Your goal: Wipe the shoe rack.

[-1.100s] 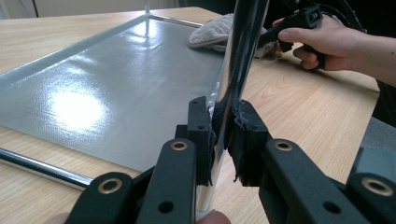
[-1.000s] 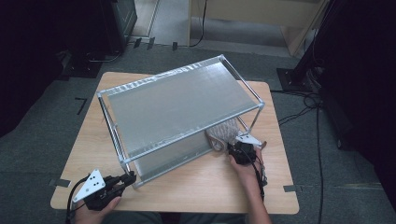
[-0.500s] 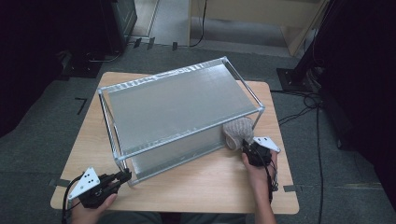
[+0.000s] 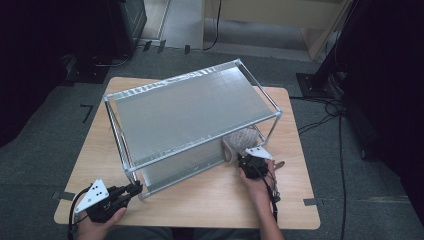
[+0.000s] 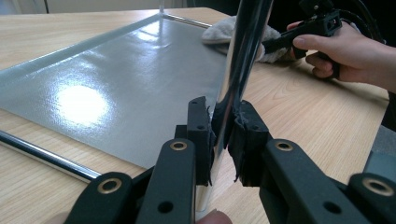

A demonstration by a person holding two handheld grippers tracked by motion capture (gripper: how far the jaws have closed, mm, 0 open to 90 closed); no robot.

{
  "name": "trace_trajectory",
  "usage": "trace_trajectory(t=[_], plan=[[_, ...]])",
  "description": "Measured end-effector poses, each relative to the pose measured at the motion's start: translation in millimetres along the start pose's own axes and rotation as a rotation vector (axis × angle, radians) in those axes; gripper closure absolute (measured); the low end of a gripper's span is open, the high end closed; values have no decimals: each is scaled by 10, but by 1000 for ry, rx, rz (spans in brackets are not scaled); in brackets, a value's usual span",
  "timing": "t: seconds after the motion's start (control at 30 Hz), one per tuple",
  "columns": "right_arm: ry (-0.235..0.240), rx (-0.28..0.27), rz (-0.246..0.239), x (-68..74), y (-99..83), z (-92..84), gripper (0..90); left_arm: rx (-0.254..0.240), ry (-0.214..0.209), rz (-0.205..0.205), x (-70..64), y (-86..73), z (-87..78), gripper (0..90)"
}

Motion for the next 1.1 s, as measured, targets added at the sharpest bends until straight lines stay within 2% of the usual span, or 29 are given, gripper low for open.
trace_trajectory(t=[0.07, 0.27, 0.33, 0.43, 0.5, 0.6, 0.7, 0.73, 0.83, 0.97, 1.0, 1.03, 1.1], plan=[[28, -9, -35, 202, 44, 0, 700, 0, -1, 0, -5, 1, 5, 792], [179, -55, -164, 904, 203, -34, 698, 6, -9, 12, -46, -8, 25, 795], [233, -72, -177, 1173, 234, -60, 698, 7, -13, 13, -59, -11, 32, 795], [292, -97, -233, 1520, 269, -117, 697, 11, -19, 11, -70, -15, 38, 794], [340, -104, -263, 1714, 278, -165, 696, 14, -24, 8, -83, -20, 43, 794], [378, -116, -305, 1914, 286, -216, 695, 16, -30, 17, -105, -27, 50, 794], [381, -125, -339, 1933, 295, -218, 693, 18, -33, 20, -116, -31, 51, 795], [394, -125, -325, 1914, 299, -214, 692, 19, -34, 23, -119, -32, 51, 796], [372, -115, -299, 1762, 301, -171, 691, 21, -36, 25, -122, -33, 50, 797], [325, -95, -258, 1459, 287, -83, 715, 22, -32, 36, -119, -32, 48, 798], [321, -78, -237, 1371, 272, -65, 721, 22, -22, 50, -120, -31, 47, 799], [302, -67, -213, 1246, 266, -33, 728, 23, -18, 54, -123, -32, 46, 802], [269, -46, -181, 1079, 244, -5, 735, 23, -17, 56, -123, -32, 45, 803]])
Point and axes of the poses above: each handheld gripper's, and its own axes: z roughly forward along the jaws, y roughly out of its top, x roughly to its left, the point moved 9 cm from there along z, roughly forward along the jaws, and after that the axes turned 14 degrees about -z, right-handed, at the moved point
